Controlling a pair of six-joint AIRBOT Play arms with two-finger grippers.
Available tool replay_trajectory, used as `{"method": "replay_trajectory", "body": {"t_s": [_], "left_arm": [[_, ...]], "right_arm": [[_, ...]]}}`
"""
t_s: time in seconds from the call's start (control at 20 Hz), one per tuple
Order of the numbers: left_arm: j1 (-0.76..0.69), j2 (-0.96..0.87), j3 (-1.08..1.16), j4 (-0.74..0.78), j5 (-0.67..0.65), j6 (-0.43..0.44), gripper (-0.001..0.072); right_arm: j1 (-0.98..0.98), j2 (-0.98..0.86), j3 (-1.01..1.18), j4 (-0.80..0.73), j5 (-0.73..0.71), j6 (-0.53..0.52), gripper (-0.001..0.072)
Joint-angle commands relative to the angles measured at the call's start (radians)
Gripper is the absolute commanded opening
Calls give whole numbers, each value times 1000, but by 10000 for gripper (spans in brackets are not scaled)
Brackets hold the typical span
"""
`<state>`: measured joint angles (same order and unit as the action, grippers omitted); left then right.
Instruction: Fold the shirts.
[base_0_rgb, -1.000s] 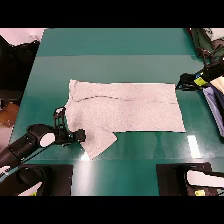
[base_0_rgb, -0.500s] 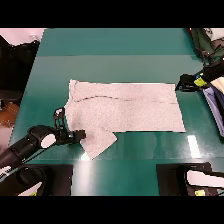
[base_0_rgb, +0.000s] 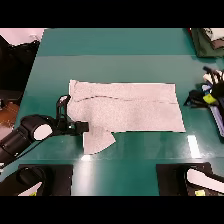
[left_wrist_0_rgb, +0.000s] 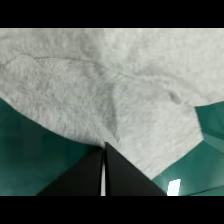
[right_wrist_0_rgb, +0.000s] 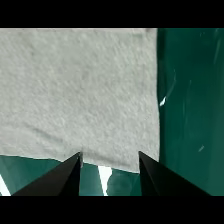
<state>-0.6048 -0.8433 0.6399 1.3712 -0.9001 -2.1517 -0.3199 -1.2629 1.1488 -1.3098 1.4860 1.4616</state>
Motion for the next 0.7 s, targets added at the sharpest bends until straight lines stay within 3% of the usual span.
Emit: {"method": "replay_trajectory", "body": {"t_s": [0.0,0.3,0.65], "left_arm": [[0,1,45,1,-26,65,24],[0,1,45,1,-35,65,24],[0,1,45,0,-37,65,24]], "right_arm": [[-101,37,-184,1,-58,-33,415],[-141,37,-345,1,-151,-61,415],[-79,37,-373,1,-181,-61,406]]}}
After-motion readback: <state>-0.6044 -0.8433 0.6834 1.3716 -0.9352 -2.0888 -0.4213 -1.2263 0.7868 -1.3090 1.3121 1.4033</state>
